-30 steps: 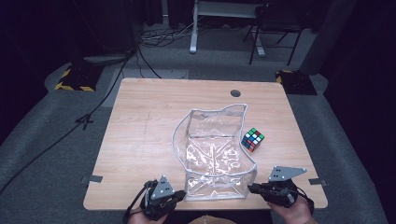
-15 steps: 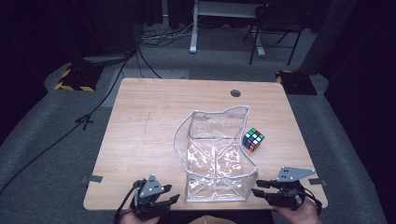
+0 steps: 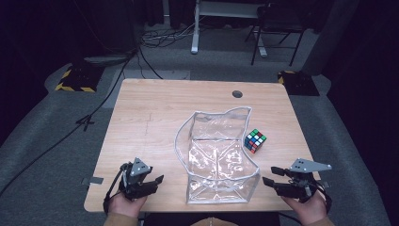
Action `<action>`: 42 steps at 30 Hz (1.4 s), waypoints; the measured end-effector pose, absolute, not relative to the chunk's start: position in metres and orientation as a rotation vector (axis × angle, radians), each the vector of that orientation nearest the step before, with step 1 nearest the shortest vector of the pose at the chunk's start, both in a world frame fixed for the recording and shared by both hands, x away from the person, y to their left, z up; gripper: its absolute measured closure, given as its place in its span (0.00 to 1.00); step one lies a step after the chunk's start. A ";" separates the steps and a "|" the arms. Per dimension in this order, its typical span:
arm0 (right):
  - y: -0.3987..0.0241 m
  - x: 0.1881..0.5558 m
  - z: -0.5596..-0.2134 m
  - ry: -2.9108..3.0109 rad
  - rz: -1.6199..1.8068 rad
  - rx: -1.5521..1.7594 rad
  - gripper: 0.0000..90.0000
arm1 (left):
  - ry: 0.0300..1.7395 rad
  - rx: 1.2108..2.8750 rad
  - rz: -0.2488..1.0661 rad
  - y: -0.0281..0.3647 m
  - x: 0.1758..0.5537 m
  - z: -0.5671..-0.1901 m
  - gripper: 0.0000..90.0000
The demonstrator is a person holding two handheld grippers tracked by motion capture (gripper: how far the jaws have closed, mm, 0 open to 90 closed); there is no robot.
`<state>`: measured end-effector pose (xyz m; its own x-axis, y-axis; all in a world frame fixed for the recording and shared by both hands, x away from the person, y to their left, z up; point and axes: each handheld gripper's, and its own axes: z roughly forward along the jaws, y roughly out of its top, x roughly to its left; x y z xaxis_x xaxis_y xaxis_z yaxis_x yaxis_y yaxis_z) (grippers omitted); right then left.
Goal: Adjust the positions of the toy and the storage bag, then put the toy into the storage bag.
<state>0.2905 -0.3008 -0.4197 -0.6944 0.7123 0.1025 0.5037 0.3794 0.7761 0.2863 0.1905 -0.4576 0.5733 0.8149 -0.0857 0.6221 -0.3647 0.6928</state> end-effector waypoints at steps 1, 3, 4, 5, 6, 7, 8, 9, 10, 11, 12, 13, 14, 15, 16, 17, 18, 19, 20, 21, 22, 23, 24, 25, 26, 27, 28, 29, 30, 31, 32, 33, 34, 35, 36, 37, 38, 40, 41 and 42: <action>-0.302 0.292 -0.419 2.381 1.212 1.095 0.45 | 1.146 2.109 0.366 0.191 0.290 -0.459 0.51; -0.304 0.297 -0.417 2.369 1.212 1.107 0.44 | 1.154 2.117 0.367 0.194 0.297 -0.463 0.50; -0.305 0.301 -0.416 2.354 1.200 1.104 0.42 | 1.159 2.117 0.368 0.195 0.300 -0.464 0.50; -0.305 0.301 -0.416 2.354 1.200 1.104 0.42 | 1.161 2.115 0.369 0.195 0.302 -0.466 0.50; -0.306 0.303 -0.415 2.347 1.197 1.111 0.42 | 1.165 2.126 0.376 0.196 0.307 -0.468 0.49; -0.307 0.308 -0.414 2.343 1.184 1.112 0.41 | 1.165 2.132 0.389 0.197 0.309 -0.469 0.49; -0.308 0.312 -0.413 2.338 1.178 1.118 0.40 | 1.169 2.133 0.388 0.197 0.310 -0.470 0.49; -0.309 0.315 -0.413 2.338 1.176 1.124 0.39 | 1.168 2.137 0.388 0.198 0.312 -0.471 0.49; -0.310 0.319 -0.413 2.334 1.178 1.139 0.39 | 1.166 2.140 0.395 0.199 0.314 -0.473 0.49; -0.311 0.323 -0.413 2.335 1.179 1.155 0.38 | 1.174 2.140 0.388 0.199 0.315 -0.474 0.49; -0.312 0.326 -0.413 2.329 1.182 1.168 0.38 | 1.180 2.140 0.390 0.200 0.316 -0.475 0.49; -0.313 0.331 -0.413 2.334 1.176 1.164 0.38 | 1.183 2.147 0.390 0.202 0.318 -0.476 0.49; -0.314 0.339 -0.414 2.329 1.165 1.175 0.37 | 1.192 2.143 0.385 0.204 0.320 -0.480 0.48; -0.314 0.339 -0.414 2.329 1.165 1.175 0.37 | 1.192 2.143 0.385 0.204 0.320 -0.480 0.48; -0.315 0.343 -0.414 2.329 1.156 1.177 0.37 | 1.199 2.132 0.382 0.207 0.322 -0.483 0.48; -0.315 0.349 -0.416 2.321 1.143 1.185 0.37 | 1.207 2.133 0.385 0.208 0.323 -0.484 0.47; -0.314 0.358 -0.418 2.316 1.121 1.197 0.35 | 1.210 2.134 0.391 0.209 0.324 -0.485 0.46; -0.314 0.358 -0.418 2.316 1.121 1.197 0.35 | 1.215 2.133 0.395 0.210 0.325 -0.486 0.46; -0.314 0.362 -0.419 2.307 1.107 1.203 0.33 | 1.214 2.130 0.387 0.211 0.326 -0.487 0.46; -0.313 0.366 -0.420 2.301 1.094 1.205 0.33 | 1.215 2.131 0.384 0.212 0.327 -0.489 0.46; -0.311 0.370 -0.421 2.299 1.084 1.201 0.33 | 1.221 2.134 0.381 0.212 0.328 -0.491 0.46; -0.310 0.374 -0.422 2.301 1.070 1.192 0.32 | 1.227 2.148 0.377 0.213 0.329 -0.491 0.46; -0.309 0.379 -0.422 2.296 1.045 1.172 0.31 | 1.220 2.145 0.387 0.213 0.330 -0.493 0.46; -0.307 0.384 -0.423 2.296 1.032 1.164 0.31 | 1.215 2.145 0.391 0.213 0.330 -0.493 0.46; -0.305 0.394 -0.425 2.307 1.015 1.166 0.31 | 1.215 2.140 0.393 0.213 0.331 -0.494 0.46; -0.305 0.394 -0.425 2.307 1.015 1.166 0.31 | 1.211 2.134 0.393 0.213 0.331 -0.495 0.46; -0.304 0.405 -0.427 2.318 1.007 1.180 0.30 | 1.203 2.135 0.406 0.214 0.331 -0.495 0.44; -0.304 0.405 -0.427 2.318 1.007 1.180 0.30 | 1.192 2.132 0.415 0.214 0.330 -0.497 0.44; -0.303 0.414 -0.429 2.329 1.014 1.179 0.29 | 1.165 2.126 0.441 0.214 0.329 -0.500 0.42; -0.303 0.414 -0.429 2.329 1.014 1.179 0.29 | 1.165 2.126 0.441 0.214 0.329 -0.500 0.41; -0.302 0.416 -0.429 2.335 1.018 1.187 0.28 | 1.153 2.111 0.441 0.215 0.329 -0.502 0.41; -0.299 0.420 -0.431 2.349 1.000 1.199 0.28 | 1.155 2.114 0.440 0.215 0.329 -0.501 0.40; -0.295 0.425 -0.432 2.364 0.995 1.174 0.27 | 1.152 2.111 0.444 0.215 0.330 -0.502 0.39; -0.295 0.425 -0.432 2.364 0.995 1.174 0.27 | 1.152 2.112 0.443 0.215 0.330 -0.502 0.39; -0.293 0.427 -0.432 2.369 0.992 1.164 0.27 | 1.152 2.114 0.444 0.215 0.330 -0.501 0.39; -0.291 0.429 -0.432 2.369 0.998 1.155 0.27 | 1.155 2.115 0.439 0.215 0.329 -0.501 0.39; -0.287 0.433 -0.433 2.375 0.986 1.153 0.27 | 1.154 2.115 0.437 0.215 0.329 -0.501 0.39; -0.284 0.438 -0.435 2.378 0.995 1.156 0.27 | 1.151 2.115 0.431 0.215 0.329 -0.501 0.38; -0.284 0.438 -0.435 2.378 0.995 1.156 0.27 | 1.150 2.114 0.439 0.215 0.329 -0.502 0.38; -0.283 0.440 -0.436 2.379 0.998 1.156 0.26 | 1.149 2.111 0.438 0.214 0.329 -0.502 0.37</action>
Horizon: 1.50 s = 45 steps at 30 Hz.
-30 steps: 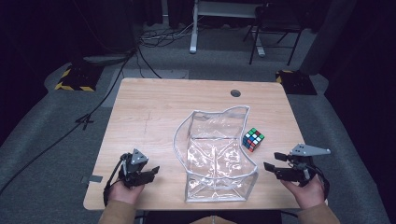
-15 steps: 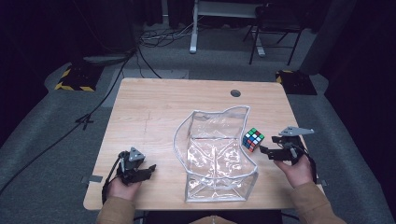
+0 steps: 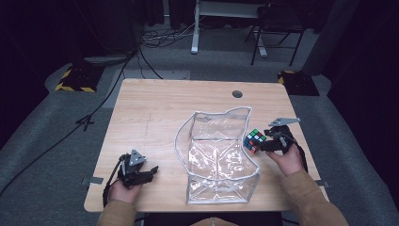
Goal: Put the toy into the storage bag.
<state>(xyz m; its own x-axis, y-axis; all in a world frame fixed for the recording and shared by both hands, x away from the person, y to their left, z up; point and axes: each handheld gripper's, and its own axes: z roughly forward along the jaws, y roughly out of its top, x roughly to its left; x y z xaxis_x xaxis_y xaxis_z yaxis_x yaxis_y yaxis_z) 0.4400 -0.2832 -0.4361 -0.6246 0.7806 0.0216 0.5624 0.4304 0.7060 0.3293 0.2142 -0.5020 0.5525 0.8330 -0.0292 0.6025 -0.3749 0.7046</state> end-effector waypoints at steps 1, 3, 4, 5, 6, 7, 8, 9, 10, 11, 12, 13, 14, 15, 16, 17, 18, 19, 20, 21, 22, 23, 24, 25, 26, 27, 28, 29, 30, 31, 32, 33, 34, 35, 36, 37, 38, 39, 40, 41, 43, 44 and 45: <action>-0.282 0.442 -0.438 2.385 0.999 1.148 0.26 | 1.151 2.110 0.441 0.214 0.329 -0.502 0.37; -0.279 0.447 -0.441 2.398 0.978 1.150 0.25 | 1.150 2.112 0.441 0.214 0.329 -0.502 0.36; -0.276 0.452 -0.445 2.419 0.949 1.172 0.24 | 1.148 2.115 0.435 0.214 0.329 -0.502 0.35; -0.276 0.452 -0.445 2.419 0.949 1.172 0.24 | 1.148 2.117 0.436 0.213 0.329 -0.502 0.35; -0.275 0.454 -0.447 2.428 0.936 1.165 0.25 | 1.146 2.119 0.437 0.213 0.329 -0.502 0.35; -0.274 0.457 -0.448 2.446 0.917 1.150 0.27 | 1.145 2.118 0.437 0.213 0.329 -0.502 0.35; -0.273 0.459 -0.449 2.461 0.908 1.145 0.29 | 1.145 2.118 0.437 0.213 0.329 -0.502 0.34; -0.272 0.460 -0.449 2.470 0.894 1.145 0.30 | 1.145 2.118 0.436 0.213 0.329 -0.502 0.34; -0.269 0.462 -0.448 2.493 0.850 1.156 0.36 | 1.146 2.119 0.436 0.213 0.329 -0.502 0.34; -0.269 0.462 -0.448 2.493 0.850 1.156 0.36 | 1.146 2.119 0.436 0.213 0.329 -0.502 0.34; -0.269 0.461 -0.447 2.497 0.844 1.153 0.38 | 1.146 2.119 0.436 0.213 0.329 -0.502 0.34; -0.268 0.461 -0.446 2.504 0.833 1.155 0.38 | 1.148 2.117 0.436 0.213 0.329 -0.502 0.34; -0.267 0.460 -0.445 2.505 0.812 1.143 0.38 | 1.145 2.116 0.431 0.213 0.329 -0.502 0.34; -0.267 0.460 -0.445 2.505 0.812 1.143 0.38 | 1.145 2.116 0.431 0.213 0.329 -0.502 0.34; -0.268 0.457 -0.442 2.505 0.811 1.135 0.38 | 1.146 2.117 0.435 0.213 0.329 -0.502 0.34; -0.268 0.457 -0.442 2.505 0.811 1.135 0.38 | 1.146 2.117 0.435 0.213 0.329 -0.502 0.34; -0.269 0.453 -0.436 2.497 0.825 1.138 0.38 | 1.147 2.119 0.436 0.213 0.329 -0.502 0.34; -0.269 0.453 -0.436 2.497 0.825 1.138 0.38 | 1.147 2.119 0.436 0.213 0.329 -0.502 0.34; -0.270 0.452 -0.432 2.495 0.830 1.132 0.38 | 1.146 2.117 0.436 0.213 0.329 -0.502 0.34; -0.272 0.450 -0.428 2.495 0.837 1.128 0.38 | 1.146 2.117 0.435 0.213 0.329 -0.502 0.34; -0.273 0.448 -0.422 2.492 0.849 1.116 0.38 | 1.146 2.117 0.436 0.213 0.329 -0.502 0.34; -0.274 0.447 -0.418 2.492 0.856 1.112 0.38 | 1.146 2.118 0.433 0.213 0.329 -0.502 0.34; -0.276 0.446 -0.415 2.497 0.855 1.101 0.38 | 1.147 2.118 0.432 0.213 0.329 -0.502 0.34; -0.277 0.444 -0.410 2.497 0.867 1.095 0.38 | 1.149 2.119 0.442 0.213 0.329 -0.502 0.34; -0.278 0.442 -0.406 2.495 0.872 1.091 0.38 | 1.150 2.120 0.439 0.213 0.329 -0.502 0.34; -0.278 0.441 -0.403 2.490 0.879 1.080 0.38 | 1.151 2.119 0.440 0.212 0.329 -0.502 0.34; -0.279 0.439 -0.399 2.494 0.886 1.075 0.38 | 1.155 2.115 0.437 0.212 0.330 -0.502 0.34; -0.280 0.436 -0.394 2.498 0.897 1.062 0.38 | 1.156 2.116 0.436 0.212 0.330 -0.502 0.34; -0.280 0.434 -0.391 2.498 0.904 1.056 0.38 | 1.159 2.114 0.435 0.212 0.330 -0.502 0.34; -0.280 0.432 -0.386 2.497 0.910 1.047 0.38 | 1.159 2.115 0.432 0.212 0.330 -0.502 0.34; -0.280 0.426 -0.378 2.494 0.920 1.020 0.38 | 1.160 2.113 0.435 0.211 0.330 -0.502 0.33; -0.280 0.426 -0.378 2.494 0.920 1.020 0.38 | 1.160 2.113 0.435 0.211 0.330 -0.502 0.33; -0.280 0.425 -0.374 2.496 0.924 1.017 0.38 | 1.160 2.113 0.434 0.211 0.330 -0.502 0.33; -0.280 0.422 -0.370 2.495 0.933 1.006 0.38 | 1.160 2.113 0.435 0.211 0.330 -0.502 0.33; -0.280 0.420 -0.366 2.496 0.938 1.000 0.38 | 1.160 2.113 0.435 0.211 0.330 -0.502 0.33; -0.280 0.418 -0.362 2.496 0.947 0.998 0.38 | 1.160 2.113 0.435 0.211 0.330 -0.502 0.33; -0.281 0.417 -0.359 2.495 0.949 0.980 0.38 | 1.160 2.113 0.435 0.211 0.330 -0.502 0.33; -0.281 0.415 -0.356 2.496 0.950 0.988 0.38 | 1.160 2.113 0.435 0.211 0.330 -0.502 0.33; -0.283 0.412 -0.351 2.492 0.968 0.985 0.38 | 1.160 2.113 0.435 0.211 0.330 -0.502 0.33; -0.283 0.412 -0.351 2.492 0.968 0.985 0.38 | 1.160 2.113 0.435 0.211 0.330 -0.502 0.33; -0.284 0.410 -0.346 2.487 0.981 0.979 0.38 | 1.160 2.113 0.435 0.211 0.330 -0.502 0.33; -0.285 0.409 -0.343 2.485 0.990 0.985 0.38 | 1.160 2.113 0.435 0.211 0.330 -0.502 0.33; -0.286 0.408 -0.340 2.487 0.999 0.975 0.38 | 1.160 2.113 0.435 0.211 0.330 -0.502 0.33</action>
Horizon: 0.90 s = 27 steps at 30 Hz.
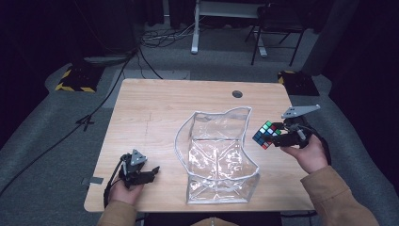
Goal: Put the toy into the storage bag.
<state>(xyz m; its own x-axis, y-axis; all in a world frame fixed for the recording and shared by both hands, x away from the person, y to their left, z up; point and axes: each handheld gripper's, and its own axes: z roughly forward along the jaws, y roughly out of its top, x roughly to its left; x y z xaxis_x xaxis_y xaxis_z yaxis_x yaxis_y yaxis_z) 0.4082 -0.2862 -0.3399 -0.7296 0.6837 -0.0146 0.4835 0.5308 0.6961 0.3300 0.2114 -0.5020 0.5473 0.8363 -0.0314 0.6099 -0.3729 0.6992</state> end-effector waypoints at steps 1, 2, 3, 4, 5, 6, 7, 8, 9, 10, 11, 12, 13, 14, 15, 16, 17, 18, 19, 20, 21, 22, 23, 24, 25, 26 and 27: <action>-0.287 0.407 -0.336 2.487 1.007 0.974 0.38 | 1.160 2.113 0.435 0.211 0.330 -0.502 0.33; -0.287 0.407 -0.336 2.487 1.007 0.974 0.38 | 1.160 2.113 0.435 0.211 0.330 -0.502 0.33; -0.287 0.406 -0.334 2.483 1.011 0.981 0.38 | 1.160 2.113 0.435 0.211 0.330 -0.502 0.33; -0.288 0.405 -0.330 2.485 1.007 0.973 0.38 | 1.160 2.113 0.435 0.211 0.330 -0.502 0.33; -0.287 0.403 -0.324 2.483 1.011 0.966 0.38 | 1.160 2.113 0.435 0.211 0.330 -0.502 0.33; -0.287 0.403 -0.324 2.483 1.011 0.966 0.38 | 1.160 2.113 0.435 0.211 0.330 -0.502 0.33; -0.286 0.401 -0.316 2.478 1.015 0.951 0.38 | 1.160 2.113 0.435 0.211 0.330 -0.502 0.33; -0.286 0.401 -0.316 2.478 1.015 0.951 0.38 | 1.160 2.113 0.435 0.211 0.330 -0.502 0.33; -0.286 0.401 -0.313 2.479 1.017 0.937 0.38 | 1.161 2.113 0.436 0.211 0.330 -0.502 0.33; -0.285 0.400 -0.308 2.480 1.021 0.931 0.38 | 1.160 2.113 0.435 0.211 0.330 -0.502 0.33; -0.283 0.398 -0.300 2.484 1.030 0.912 0.38 | 1.160 2.113 0.435 0.211 0.330 -0.502 0.33; -0.283 0.398 -0.300 2.484 1.030 0.912 0.38 | 1.160 2.113 0.435 0.211 0.330 -0.502 0.33; -0.280 0.397 -0.291 2.488 1.037 0.893 0.38 | 1.161 2.114 0.435 0.211 0.330 -0.502 0.33; -0.280 0.397 -0.291 2.488 1.037 0.893 0.38 | 1.161 2.113 0.436 0.211 0.330 -0.502 0.33; -0.276 0.396 -0.282 2.493 1.036 0.869 0.38 | 1.161 2.113 0.435 0.211 0.330 -0.502 0.33; -0.276 0.396 -0.282 2.493 1.036 0.869 0.38 | 1.160 2.113 0.437 0.211 0.330 -0.502 0.33; -0.272 0.393 -0.272 2.499 1.040 0.839 0.38 | 1.161 2.114 0.435 0.211 0.330 -0.502 0.33; -0.272 0.393 -0.272 2.499 1.040 0.839 0.38 | 1.161 2.114 0.435 0.211 0.330 -0.502 0.33; -0.271 0.393 -0.268 2.501 1.042 0.825 0.38 | 1.161 2.114 0.435 0.211 0.330 -0.502 0.33; -0.269 0.392 -0.264 2.501 1.048 0.813 0.38 | 1.160 2.114 0.437 0.211 0.330 -0.502 0.33; -0.266 0.390 -0.256 2.512 1.062 0.794 0.38 | 1.160 2.114 0.435 0.211 0.330 -0.502 0.33; -0.266 0.390 -0.256 2.512 1.062 0.794 0.38 | 1.160 2.114 0.435 0.211 0.330 -0.502 0.33; -0.261 0.389 -0.249 2.517 1.071 0.759 0.38 | 1.160 2.114 0.436 0.211 0.330 -0.502 0.33; -0.261 0.389 -0.249 2.517 1.071 0.759 0.38 | 1.160 2.114 0.436 0.211 0.330 -0.502 0.33; -0.259 0.388 -0.246 2.519 1.076 0.755 0.38 | 1.161 2.115 0.433 0.212 0.330 -0.502 0.33; -0.255 0.388 -0.243 2.523 1.074 0.739 0.38 | 1.160 2.117 0.430 0.212 0.330 -0.502 0.33; -0.254 0.388 -0.241 2.530 1.074 0.737 0.38 | 1.161 2.113 0.435 0.211 0.330 -0.502 0.33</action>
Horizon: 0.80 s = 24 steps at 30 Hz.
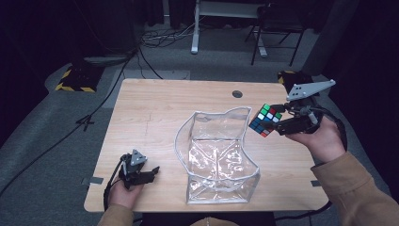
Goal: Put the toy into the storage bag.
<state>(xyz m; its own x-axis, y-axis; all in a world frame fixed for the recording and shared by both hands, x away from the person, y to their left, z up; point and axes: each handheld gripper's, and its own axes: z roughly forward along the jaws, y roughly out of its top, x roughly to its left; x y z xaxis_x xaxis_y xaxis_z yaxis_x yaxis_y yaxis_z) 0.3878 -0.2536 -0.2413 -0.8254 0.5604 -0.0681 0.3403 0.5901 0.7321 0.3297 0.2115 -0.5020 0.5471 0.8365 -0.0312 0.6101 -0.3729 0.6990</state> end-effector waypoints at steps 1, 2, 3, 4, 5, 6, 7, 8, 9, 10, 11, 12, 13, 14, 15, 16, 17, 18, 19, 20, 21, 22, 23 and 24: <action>-0.250 0.388 -0.239 2.536 1.072 0.727 0.38 | 1.161 2.113 0.435 0.211 0.330 -0.502 0.33; -0.247 0.388 -0.237 2.540 1.066 0.721 0.38 | 1.161 2.113 0.435 0.211 0.330 -0.502 0.33; -0.247 0.388 -0.237 2.540 1.066 0.721 0.38 | 1.161 2.113 0.435 0.211 0.330 -0.502 0.33; -0.246 0.388 -0.236 2.542 1.065 0.718 0.38 | 1.160 2.117 0.430 0.212 0.330 -0.502 0.33; -0.243 0.388 -0.234 2.545 1.064 0.712 0.38 | 1.161 2.117 0.431 0.212 0.330 -0.502 0.33; -0.239 0.388 -0.232 2.549 1.070 0.689 0.38 | 1.161 2.117 0.431 0.212 0.330 -0.502 0.33; -0.239 0.388 -0.232 2.549 1.070 0.689 0.38 | 1.161 2.115 0.434 0.212 0.330 -0.502 0.33; -0.237 0.388 -0.231 2.550 1.068 0.683 0.38 | 1.161 2.113 0.435 0.211 0.330 -0.502 0.33; -0.234 0.387 -0.230 2.554 1.070 0.681 0.38 | 1.162 2.114 0.436 0.211 0.330 -0.502 0.33; -0.227 0.386 -0.229 2.563 1.063 0.647 0.38 | 1.160 2.112 0.436 0.211 0.330 -0.502 0.33; -0.227 0.386 -0.229 2.563 1.063 0.647 0.38 | 1.159 2.112 0.439 0.211 0.331 -0.502 0.33; -0.218 0.384 -0.228 2.581 1.057 0.615 0.38 | 1.161 2.111 0.441 0.211 0.331 -0.502 0.33; -0.218 0.384 -0.228 2.581 1.057 0.615 0.38 | 1.161 2.111 0.441 0.211 0.331 -0.502 0.33; -0.213 0.383 -0.228 2.590 1.053 0.591 0.38 | 1.161 2.111 0.441 0.211 0.331 -0.502 0.33; -0.207 0.382 -0.228 2.601 1.048 0.567 0.38 | 1.161 2.111 0.441 0.211 0.331 -0.502 0.33; -0.199 0.381 -0.228 2.615 1.046 0.539 0.38 | 1.161 2.110 0.441 0.211 0.331 -0.502 0.33; -0.199 0.381 -0.228 2.615 1.046 0.539 0.38 | 1.161 2.110 0.441 0.211 0.331 -0.502 0.33; -0.190 0.380 -0.229 2.635 1.040 0.512 0.38 | 1.160 2.111 0.441 0.211 0.331 -0.502 0.33; -0.190 0.380 -0.229 2.635 1.040 0.512 0.38 | 1.160 2.111 0.441 0.211 0.331 -0.502 0.33; -0.182 0.379 -0.230 2.651 1.036 0.481 0.38 | 1.161 2.111 0.441 0.211 0.331 -0.502 0.33; -0.182 0.379 -0.230 2.651 1.036 0.481 0.38 | 1.161 2.111 0.441 0.211 0.331 -0.502 0.33; -0.179 0.379 -0.231 2.657 1.032 0.474 0.38 | 1.161 2.111 0.441 0.211 0.331 -0.502 0.33; -0.174 0.379 -0.231 2.671 1.025 0.447 0.38 | 1.161 2.110 0.441 0.211 0.331 -0.502 0.33; -0.168 0.379 -0.232 2.686 1.026 0.427 0.38 | 1.161 2.110 0.441 0.211 0.331 -0.502 0.33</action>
